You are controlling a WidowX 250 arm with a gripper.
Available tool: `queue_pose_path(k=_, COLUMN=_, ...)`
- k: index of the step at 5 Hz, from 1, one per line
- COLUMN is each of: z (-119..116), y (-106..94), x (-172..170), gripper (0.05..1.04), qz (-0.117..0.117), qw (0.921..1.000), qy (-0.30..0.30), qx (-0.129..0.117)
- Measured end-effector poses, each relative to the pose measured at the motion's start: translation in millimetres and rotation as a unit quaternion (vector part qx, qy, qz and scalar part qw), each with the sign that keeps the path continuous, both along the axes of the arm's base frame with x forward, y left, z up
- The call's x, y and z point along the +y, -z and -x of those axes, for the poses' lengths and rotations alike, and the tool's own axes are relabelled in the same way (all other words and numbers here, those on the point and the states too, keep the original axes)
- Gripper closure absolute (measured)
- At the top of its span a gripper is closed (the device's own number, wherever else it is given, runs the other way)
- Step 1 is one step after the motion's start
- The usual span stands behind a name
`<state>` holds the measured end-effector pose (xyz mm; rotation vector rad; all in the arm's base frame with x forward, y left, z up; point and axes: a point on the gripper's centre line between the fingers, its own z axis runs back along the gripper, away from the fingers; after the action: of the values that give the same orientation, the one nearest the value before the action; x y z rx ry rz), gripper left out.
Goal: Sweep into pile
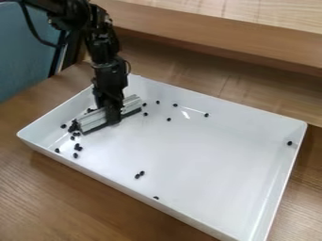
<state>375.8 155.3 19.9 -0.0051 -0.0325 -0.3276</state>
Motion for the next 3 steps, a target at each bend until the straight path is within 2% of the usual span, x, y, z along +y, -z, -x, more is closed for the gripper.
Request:
queue_pose_path(k=1, z=-0.5, y=0.0, x=-0.5, gripper=0.682, qz=0.0, qw=1.0, qy=0.002, qx=-0.001)
queue_pose_path(k=2, z=-3.5, y=-1.1, x=-2.9, gripper=0.605, qz=-0.013, qw=0.9999, qy=0.01, qx=0.001)
queue_pose_path(k=3, z=-6.1, y=0.1, x=-9.8, gripper=0.341, qz=-0.023, qw=0.9993, qy=0.026, qx=0.015)
